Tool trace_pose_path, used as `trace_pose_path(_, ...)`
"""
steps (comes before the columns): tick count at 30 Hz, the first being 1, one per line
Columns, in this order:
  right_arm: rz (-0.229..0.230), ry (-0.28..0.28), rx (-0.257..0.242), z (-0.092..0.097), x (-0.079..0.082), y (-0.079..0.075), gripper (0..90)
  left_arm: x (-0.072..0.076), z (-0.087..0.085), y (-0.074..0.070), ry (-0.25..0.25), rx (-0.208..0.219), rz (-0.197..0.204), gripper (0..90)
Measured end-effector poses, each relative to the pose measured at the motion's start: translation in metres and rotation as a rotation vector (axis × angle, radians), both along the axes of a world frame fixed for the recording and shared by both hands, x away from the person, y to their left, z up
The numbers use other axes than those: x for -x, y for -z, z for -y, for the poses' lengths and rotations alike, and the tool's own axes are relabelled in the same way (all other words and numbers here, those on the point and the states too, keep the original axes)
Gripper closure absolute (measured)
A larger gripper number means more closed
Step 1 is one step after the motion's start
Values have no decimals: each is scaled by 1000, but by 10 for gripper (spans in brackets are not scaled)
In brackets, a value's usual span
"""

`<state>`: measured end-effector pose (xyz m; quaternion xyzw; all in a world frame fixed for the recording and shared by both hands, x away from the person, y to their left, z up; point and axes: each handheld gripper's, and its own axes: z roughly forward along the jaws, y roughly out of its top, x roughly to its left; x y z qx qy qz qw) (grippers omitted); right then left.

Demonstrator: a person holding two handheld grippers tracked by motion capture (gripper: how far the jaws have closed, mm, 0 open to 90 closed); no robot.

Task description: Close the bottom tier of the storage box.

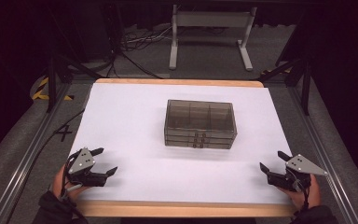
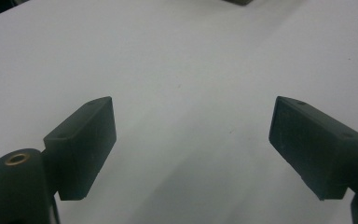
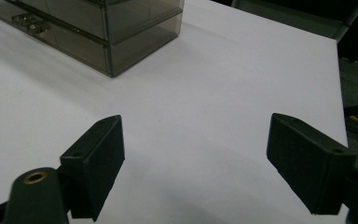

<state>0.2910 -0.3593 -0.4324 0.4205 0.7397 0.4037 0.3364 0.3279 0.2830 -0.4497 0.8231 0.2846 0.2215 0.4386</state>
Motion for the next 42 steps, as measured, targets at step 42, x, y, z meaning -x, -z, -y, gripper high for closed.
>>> trace_pose_path(42,33,130,-6,16,3,11,155,8,-29,9,-54,98,36,109)
